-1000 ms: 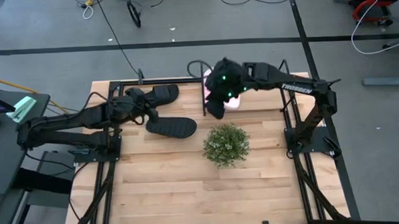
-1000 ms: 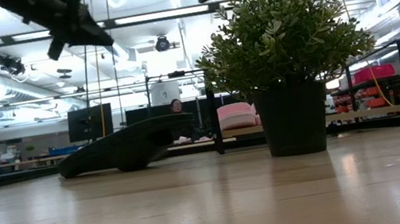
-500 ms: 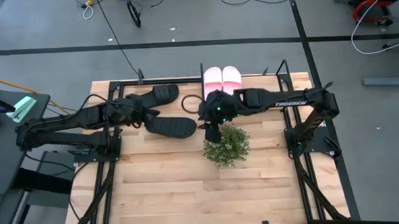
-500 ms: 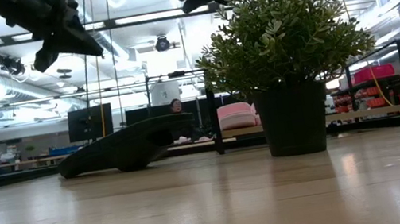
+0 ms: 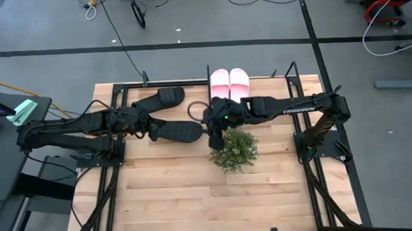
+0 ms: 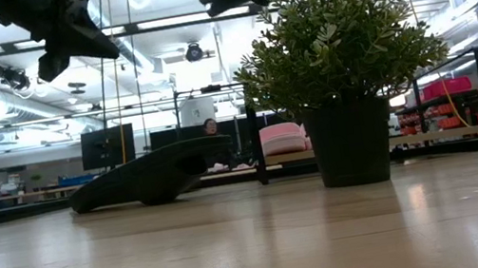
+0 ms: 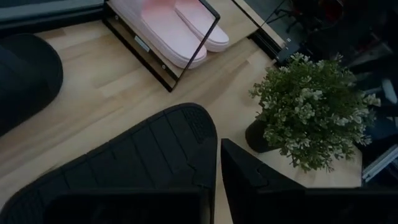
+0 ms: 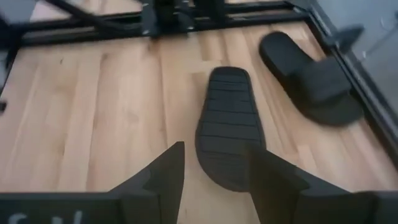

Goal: Pick and place slides into the shelf
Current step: Put the bottom black slide on the shelf

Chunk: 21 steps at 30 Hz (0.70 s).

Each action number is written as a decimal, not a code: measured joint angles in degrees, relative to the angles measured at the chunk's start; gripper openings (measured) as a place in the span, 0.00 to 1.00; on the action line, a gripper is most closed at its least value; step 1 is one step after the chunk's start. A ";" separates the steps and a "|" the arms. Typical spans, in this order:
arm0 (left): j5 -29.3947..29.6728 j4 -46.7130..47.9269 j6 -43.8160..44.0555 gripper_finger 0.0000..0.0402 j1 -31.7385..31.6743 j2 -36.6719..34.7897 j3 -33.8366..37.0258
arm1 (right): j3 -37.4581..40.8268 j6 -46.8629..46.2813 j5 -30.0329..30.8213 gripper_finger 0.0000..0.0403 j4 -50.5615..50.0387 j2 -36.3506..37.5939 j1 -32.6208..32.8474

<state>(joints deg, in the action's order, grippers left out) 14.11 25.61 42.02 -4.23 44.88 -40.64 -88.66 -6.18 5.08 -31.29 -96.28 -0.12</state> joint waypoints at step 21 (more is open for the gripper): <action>1.73 0.04 -17.47 0.07 -0.30 0.00 0.02 | -0.04 -39.90 -1.53 0.42 2.40 -5.57 -6.99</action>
<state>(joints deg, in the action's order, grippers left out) 15.84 25.65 24.55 -4.53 44.88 -40.62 -88.71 -46.08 3.55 -28.89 -101.84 -7.11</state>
